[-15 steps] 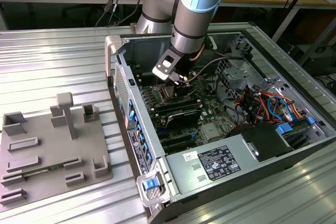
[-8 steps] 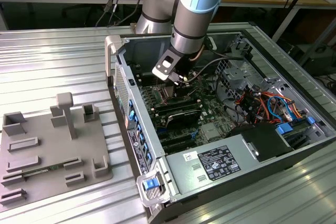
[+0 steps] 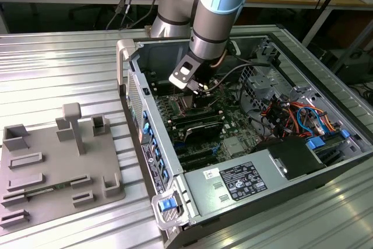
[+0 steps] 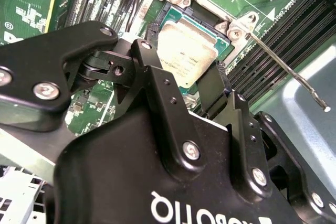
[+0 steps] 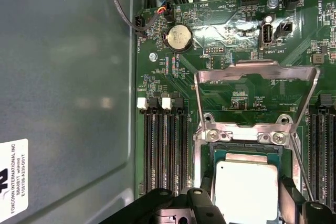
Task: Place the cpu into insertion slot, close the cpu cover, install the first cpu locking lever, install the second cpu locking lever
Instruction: 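Place the cpu into insertion slot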
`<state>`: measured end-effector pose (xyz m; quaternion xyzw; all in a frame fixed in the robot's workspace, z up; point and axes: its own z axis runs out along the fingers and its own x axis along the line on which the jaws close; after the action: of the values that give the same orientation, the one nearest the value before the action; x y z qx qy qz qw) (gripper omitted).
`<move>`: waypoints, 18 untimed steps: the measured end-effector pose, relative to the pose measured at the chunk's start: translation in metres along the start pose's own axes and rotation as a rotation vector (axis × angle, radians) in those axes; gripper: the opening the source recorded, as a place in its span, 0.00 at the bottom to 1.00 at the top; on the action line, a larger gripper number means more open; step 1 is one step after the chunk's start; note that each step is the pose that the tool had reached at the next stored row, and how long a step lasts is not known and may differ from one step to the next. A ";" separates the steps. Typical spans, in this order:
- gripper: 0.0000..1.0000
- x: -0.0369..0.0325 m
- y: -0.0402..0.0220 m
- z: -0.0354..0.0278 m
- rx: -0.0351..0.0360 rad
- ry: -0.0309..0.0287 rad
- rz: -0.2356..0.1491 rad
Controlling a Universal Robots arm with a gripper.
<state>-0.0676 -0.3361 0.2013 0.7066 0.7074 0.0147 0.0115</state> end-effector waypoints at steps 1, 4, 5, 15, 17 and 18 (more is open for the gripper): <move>0.55 0.0001 0.0000 0.0000 0.0000 -0.0023 0.000; 0.55 0.0010 0.0001 0.0000 0.0001 -0.0111 -0.001; 0.55 0.0011 0.0001 0.0000 0.0001 -0.0116 -0.001; 0.55 0.0027 0.0011 0.0001 0.0001 -0.0129 0.000; 0.55 0.0026 0.0011 0.0013 0.0002 -0.0129 0.000; 0.55 0.0026 0.0011 0.0019 0.0002 -0.0130 0.000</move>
<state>-0.0665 -0.3335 0.1995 0.7067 0.7073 0.0101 0.0160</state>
